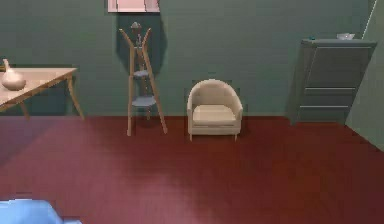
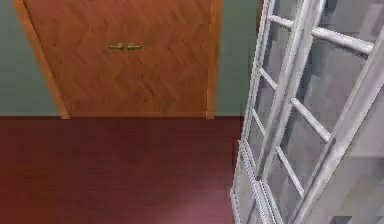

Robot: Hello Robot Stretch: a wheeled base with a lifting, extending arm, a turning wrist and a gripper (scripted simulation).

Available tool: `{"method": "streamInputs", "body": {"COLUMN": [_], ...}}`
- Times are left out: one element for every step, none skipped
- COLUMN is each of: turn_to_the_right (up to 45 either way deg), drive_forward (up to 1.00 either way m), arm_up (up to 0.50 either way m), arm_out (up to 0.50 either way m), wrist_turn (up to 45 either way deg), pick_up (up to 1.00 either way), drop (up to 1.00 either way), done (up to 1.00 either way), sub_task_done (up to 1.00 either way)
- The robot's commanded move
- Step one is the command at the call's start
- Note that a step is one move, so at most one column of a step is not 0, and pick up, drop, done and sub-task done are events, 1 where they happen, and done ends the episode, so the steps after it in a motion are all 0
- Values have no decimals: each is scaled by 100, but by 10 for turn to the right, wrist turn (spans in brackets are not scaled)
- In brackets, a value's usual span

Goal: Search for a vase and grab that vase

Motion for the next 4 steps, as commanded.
{"method": "streamInputs", "body": {"turn_to_the_right": [180, 0, -180, 0], "drive_forward": [0, 25, 0, 65], "arm_up": [0, 0, 0, 0], "arm_out": [0, 0, 0, 0], "wrist_turn": [0, 0, 0, 0], "pick_up": [0, 0, 0, 0], "drop": [0, 0, 0, 0], "done": [0, 0, 0, 0], "sub_task_done": [0, 0, 0, 0]}}
